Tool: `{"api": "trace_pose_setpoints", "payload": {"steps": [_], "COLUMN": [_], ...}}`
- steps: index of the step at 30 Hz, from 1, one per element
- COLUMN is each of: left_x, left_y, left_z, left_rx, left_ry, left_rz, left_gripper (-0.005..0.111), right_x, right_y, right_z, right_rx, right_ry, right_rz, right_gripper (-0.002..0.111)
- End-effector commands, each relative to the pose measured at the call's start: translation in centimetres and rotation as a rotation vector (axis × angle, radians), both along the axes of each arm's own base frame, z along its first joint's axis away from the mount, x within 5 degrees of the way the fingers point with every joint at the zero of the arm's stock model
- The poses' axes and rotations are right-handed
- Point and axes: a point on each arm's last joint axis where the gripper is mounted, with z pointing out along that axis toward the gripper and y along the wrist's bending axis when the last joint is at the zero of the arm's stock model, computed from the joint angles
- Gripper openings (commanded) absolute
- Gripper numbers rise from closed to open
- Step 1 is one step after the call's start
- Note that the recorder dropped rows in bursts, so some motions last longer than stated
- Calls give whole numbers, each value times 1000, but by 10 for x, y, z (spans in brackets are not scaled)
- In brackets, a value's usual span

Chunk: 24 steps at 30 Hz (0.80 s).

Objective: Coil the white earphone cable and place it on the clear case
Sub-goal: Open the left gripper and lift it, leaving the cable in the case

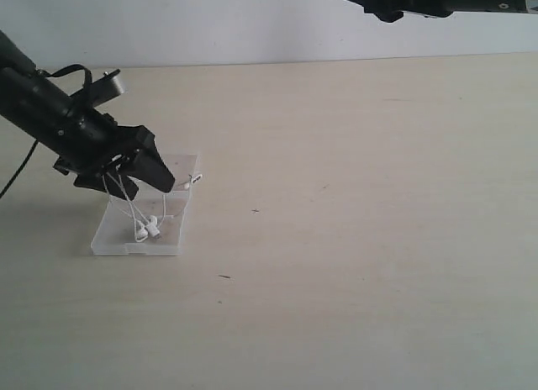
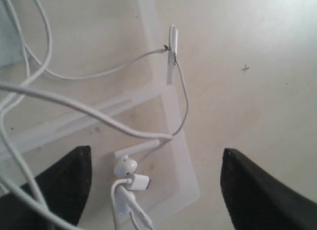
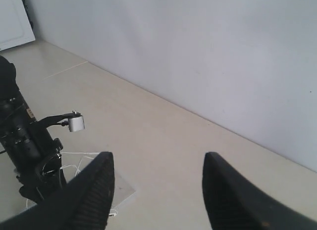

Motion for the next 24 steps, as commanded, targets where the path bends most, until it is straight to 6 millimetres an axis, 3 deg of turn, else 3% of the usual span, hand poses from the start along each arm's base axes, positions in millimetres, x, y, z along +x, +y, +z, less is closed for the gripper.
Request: {"api": "trace_pose_setpoints", "payload": {"steps": [1, 5, 10, 16, 24], "left_x": [-4, -5, -3, -2, -2], "left_y": [-19, -28, -24, -27, -57], "left_z": [5, 5, 13, 16, 32], "left_rx": [4, 66, 228, 211, 246], "left_ry": [4, 43, 118, 137, 118], "left_rz": [-52, -42, -31, -6, -72], "left_gripper": [70, 70, 70, 70, 66], "right_x": [0, 0, 0, 0, 0], "right_y": [0, 0, 0, 0, 0], "right_z": [0, 1, 2, 2, 3], "right_rx": [16, 16, 17, 17, 26], "right_ry": [6, 3, 2, 2, 2], "right_rz": [-2, -2, -2, -2, -5], "right_gripper": [53, 53, 53, 53, 53]}}
